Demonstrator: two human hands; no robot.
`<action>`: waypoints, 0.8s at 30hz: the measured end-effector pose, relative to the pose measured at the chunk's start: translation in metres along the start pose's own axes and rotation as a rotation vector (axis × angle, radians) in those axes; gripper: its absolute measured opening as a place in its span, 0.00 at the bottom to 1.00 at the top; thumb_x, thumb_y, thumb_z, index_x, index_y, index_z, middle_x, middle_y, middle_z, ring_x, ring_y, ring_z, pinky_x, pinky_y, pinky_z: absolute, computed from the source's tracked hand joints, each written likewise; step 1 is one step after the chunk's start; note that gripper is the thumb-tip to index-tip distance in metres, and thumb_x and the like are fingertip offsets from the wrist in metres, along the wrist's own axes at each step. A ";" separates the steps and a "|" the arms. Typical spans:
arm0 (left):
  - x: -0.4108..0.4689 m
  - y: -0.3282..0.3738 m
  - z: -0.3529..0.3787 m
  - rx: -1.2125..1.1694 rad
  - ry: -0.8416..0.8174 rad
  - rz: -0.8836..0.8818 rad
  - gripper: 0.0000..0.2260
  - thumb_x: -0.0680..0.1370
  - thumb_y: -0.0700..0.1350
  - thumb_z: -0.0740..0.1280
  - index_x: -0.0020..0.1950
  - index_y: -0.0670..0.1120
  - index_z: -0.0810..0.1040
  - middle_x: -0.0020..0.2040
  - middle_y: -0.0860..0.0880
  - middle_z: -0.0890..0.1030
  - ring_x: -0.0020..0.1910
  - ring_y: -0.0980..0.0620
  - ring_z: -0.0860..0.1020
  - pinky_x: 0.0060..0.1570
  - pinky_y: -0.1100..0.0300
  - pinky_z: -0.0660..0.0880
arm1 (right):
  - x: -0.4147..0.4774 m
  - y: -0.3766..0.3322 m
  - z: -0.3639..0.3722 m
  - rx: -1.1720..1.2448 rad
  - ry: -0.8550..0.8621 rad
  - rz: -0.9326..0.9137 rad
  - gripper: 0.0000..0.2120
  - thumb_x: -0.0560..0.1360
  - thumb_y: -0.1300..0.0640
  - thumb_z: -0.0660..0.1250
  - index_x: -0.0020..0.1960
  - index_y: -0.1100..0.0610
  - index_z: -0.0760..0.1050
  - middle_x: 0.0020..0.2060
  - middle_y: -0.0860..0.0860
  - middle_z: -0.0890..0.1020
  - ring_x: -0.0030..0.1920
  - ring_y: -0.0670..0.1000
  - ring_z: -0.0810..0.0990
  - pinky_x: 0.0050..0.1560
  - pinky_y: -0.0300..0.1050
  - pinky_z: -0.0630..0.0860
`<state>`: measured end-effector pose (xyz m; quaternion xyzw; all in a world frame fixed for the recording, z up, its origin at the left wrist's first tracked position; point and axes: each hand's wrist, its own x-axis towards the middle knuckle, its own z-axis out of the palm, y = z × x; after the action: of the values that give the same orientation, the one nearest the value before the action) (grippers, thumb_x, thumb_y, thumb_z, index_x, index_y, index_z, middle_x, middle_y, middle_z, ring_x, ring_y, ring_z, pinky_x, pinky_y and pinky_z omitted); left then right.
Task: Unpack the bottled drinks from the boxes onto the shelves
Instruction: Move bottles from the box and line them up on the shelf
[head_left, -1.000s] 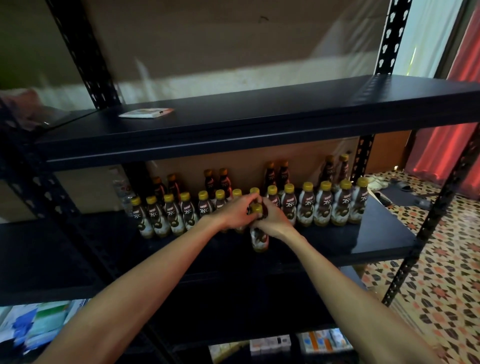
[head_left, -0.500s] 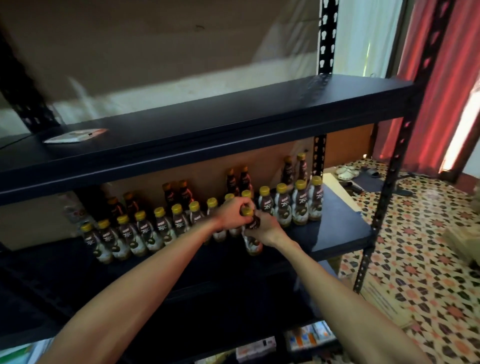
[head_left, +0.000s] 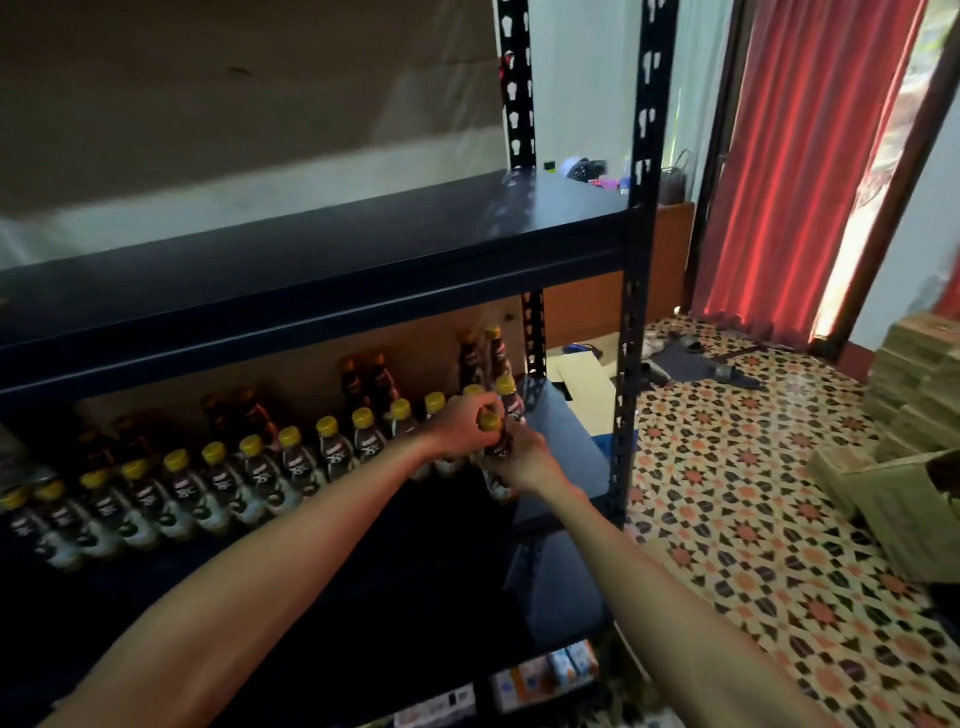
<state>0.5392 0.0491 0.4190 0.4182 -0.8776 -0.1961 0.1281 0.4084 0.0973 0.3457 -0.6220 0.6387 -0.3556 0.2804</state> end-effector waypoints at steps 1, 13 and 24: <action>0.006 0.006 0.003 0.003 -0.010 0.007 0.07 0.73 0.40 0.70 0.50 0.47 0.78 0.47 0.49 0.79 0.46 0.50 0.77 0.46 0.61 0.73 | 0.001 0.007 -0.006 0.016 0.015 0.011 0.22 0.71 0.48 0.75 0.63 0.51 0.77 0.56 0.51 0.83 0.56 0.55 0.81 0.45 0.43 0.70; 0.042 0.038 0.013 0.119 0.027 0.025 0.14 0.78 0.48 0.68 0.63 0.49 0.74 0.56 0.50 0.73 0.50 0.53 0.73 0.50 0.56 0.74 | 0.014 0.049 -0.037 0.108 0.121 0.010 0.21 0.71 0.57 0.77 0.58 0.49 0.70 0.50 0.48 0.82 0.49 0.48 0.80 0.44 0.43 0.73; 0.045 0.026 0.008 0.300 0.094 -0.125 0.17 0.81 0.44 0.61 0.70 0.48 0.73 0.63 0.48 0.74 0.60 0.47 0.75 0.63 0.43 0.71 | 0.050 0.050 -0.035 0.194 0.287 0.098 0.15 0.73 0.60 0.75 0.54 0.53 0.72 0.48 0.53 0.80 0.51 0.55 0.80 0.52 0.53 0.78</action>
<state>0.4903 0.0303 0.4258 0.4953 -0.8623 -0.0508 0.0928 0.3474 0.0502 0.3307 -0.5031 0.6645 -0.4864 0.2620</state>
